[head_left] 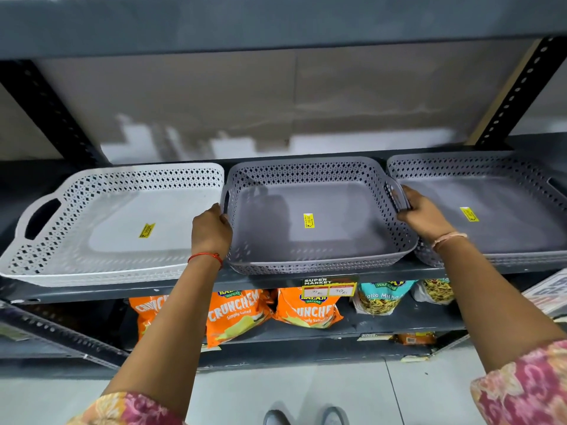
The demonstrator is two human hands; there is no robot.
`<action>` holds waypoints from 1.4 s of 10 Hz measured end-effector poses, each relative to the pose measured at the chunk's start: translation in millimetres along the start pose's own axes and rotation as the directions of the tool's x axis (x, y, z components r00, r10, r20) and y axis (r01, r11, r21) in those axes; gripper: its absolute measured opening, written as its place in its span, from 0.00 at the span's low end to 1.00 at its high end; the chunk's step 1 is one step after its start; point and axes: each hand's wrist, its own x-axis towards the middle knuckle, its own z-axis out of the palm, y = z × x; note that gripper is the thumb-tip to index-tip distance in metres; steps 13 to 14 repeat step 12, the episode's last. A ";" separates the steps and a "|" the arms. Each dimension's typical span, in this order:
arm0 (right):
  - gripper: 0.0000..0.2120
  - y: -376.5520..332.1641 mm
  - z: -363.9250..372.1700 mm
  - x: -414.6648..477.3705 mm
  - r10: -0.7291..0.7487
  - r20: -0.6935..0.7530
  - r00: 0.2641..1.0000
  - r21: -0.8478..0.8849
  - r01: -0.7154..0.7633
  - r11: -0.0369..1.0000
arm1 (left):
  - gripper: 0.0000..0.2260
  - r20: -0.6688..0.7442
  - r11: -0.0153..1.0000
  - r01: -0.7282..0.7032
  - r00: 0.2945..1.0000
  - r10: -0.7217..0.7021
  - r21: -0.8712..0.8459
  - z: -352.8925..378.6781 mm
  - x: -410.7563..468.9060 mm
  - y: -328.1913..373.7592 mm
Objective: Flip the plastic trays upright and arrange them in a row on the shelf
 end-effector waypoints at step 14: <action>0.36 -38.2 11.2 -54.5 -0.599 -0.115 0.792 -0.596 0.427 0.680 | 0.27 -0.149 0.932 -0.357 0.920 0.363 0.061 -26.4 -40.5 33.2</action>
